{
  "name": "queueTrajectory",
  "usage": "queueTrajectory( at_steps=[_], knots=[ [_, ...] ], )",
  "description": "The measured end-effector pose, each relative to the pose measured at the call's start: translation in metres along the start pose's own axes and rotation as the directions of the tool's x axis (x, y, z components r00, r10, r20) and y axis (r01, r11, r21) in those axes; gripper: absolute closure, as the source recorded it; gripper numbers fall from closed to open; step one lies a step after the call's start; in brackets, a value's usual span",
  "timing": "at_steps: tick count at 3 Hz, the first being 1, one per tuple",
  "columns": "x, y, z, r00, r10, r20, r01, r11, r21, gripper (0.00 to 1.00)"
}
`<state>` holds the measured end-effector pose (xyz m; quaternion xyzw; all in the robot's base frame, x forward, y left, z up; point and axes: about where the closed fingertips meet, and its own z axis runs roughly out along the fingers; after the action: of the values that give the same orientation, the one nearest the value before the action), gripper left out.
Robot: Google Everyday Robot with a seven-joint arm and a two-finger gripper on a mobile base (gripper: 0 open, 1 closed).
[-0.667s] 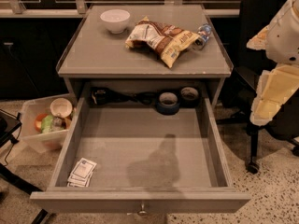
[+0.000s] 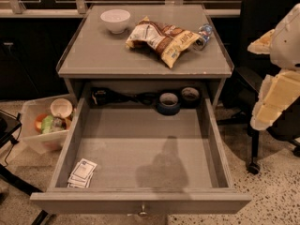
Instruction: Close top drawer
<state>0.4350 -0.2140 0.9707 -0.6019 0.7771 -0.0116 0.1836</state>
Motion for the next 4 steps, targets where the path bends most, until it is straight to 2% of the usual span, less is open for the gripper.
queueTrajectory(
  at_steps=[1, 2, 3, 4],
  knots=[
    [-0.016, 0.023, 0.018, 0.992, -0.023, 0.126, 0.024, 0.9997, -0.004, 0.0],
    [-0.045, 0.054, 0.072, 0.961, -0.035, 0.273, 0.051, 0.9975, -0.049, 0.0],
    [-0.087, 0.09, 0.123, 0.913, -0.072, 0.401, 0.123, 0.9871, -0.103, 0.0],
    [-0.129, 0.133, 0.163, 0.864, -0.104, 0.493, 0.205, 0.9666, -0.155, 0.0]
  ],
)
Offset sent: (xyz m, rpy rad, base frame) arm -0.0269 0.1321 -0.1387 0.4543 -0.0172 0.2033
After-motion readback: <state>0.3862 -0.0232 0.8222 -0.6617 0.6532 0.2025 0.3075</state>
